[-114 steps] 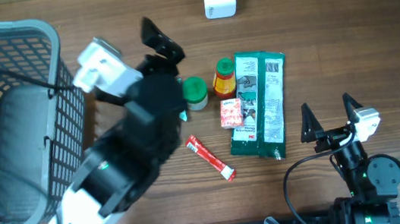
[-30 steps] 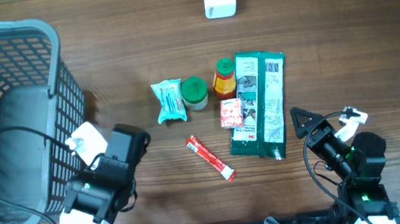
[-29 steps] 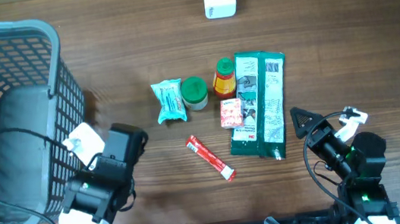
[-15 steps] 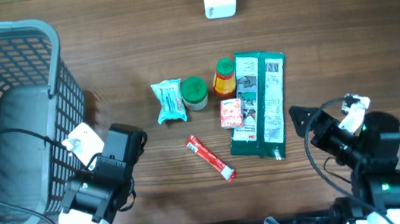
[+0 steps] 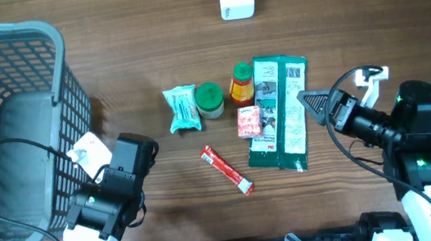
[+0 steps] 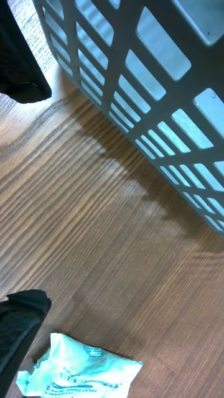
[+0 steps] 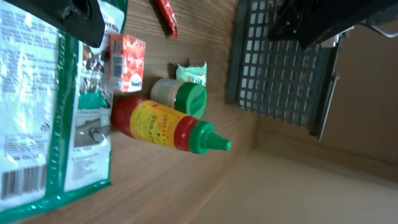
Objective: Scan the item barcode
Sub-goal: 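Grasp the red-capped sauce bottle lying on the glove bag with the right gripper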
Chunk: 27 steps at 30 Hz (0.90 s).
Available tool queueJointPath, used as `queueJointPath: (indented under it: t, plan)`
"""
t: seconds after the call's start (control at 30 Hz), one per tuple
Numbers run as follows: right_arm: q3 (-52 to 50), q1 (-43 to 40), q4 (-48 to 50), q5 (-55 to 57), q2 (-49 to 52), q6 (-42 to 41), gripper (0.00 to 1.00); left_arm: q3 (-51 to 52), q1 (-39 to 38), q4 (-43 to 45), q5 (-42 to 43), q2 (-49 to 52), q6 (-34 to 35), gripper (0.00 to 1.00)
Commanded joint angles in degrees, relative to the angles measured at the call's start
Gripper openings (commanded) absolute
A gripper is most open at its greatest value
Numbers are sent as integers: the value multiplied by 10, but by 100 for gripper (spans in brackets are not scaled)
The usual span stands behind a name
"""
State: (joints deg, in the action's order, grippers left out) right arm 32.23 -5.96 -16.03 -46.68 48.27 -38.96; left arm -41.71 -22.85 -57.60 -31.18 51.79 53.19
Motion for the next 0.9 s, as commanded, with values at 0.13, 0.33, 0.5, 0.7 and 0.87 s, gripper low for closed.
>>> queueJointPath:
  t: [0.13, 0.33, 0.5, 0.7, 0.87]
  plan:
    - [45, 95, 21, 99, 68, 75, 100, 3, 3, 0, -2, -4, -5, 100]
    - [125, 179, 68, 127, 216, 236, 100, 3, 3, 0, -2, -4, -5, 100]
    - [125, 254, 184, 247, 315, 256, 100, 3, 3, 0, -2, -4, -5, 100]
    - [125, 320, 299, 405, 397, 273, 100, 3, 3, 0, -2, -4, -5, 100]
    - [125, 325, 363, 394, 424, 249, 98, 3, 3, 0, -2, -4, -5, 100]
